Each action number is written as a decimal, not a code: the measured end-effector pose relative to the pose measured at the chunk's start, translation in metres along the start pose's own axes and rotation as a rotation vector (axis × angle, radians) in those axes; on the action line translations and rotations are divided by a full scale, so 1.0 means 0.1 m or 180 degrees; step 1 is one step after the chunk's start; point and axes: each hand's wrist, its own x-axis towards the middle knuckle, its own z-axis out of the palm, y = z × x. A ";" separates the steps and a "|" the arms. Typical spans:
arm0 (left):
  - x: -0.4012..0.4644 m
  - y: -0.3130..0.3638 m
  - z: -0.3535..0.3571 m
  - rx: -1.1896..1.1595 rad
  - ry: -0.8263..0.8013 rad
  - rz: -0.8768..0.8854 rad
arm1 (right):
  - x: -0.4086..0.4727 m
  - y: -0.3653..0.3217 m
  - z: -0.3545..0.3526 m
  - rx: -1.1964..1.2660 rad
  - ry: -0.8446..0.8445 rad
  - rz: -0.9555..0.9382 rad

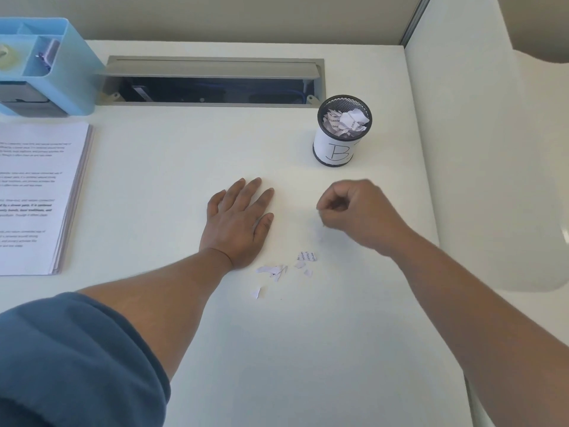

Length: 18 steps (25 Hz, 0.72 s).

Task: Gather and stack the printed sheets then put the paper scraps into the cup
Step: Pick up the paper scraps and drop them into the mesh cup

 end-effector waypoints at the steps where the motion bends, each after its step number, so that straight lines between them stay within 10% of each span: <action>1: 0.00 0.00 0.00 0.0013 0.0003 -0.0002 | 0.07 -0.05 -0.07 0.0060 0.0125 -0.0080; 8: 0.00 0.00 -0.01 0.0021 0.0019 0.0003 | 0.66 -0.41 -0.48 -0.0300 0.1411 -0.0718; 18: 0.00 0.00 0.00 0.0056 0.0002 -0.0005 | 0.97 -0.43 -0.55 -0.1106 0.1506 -0.0857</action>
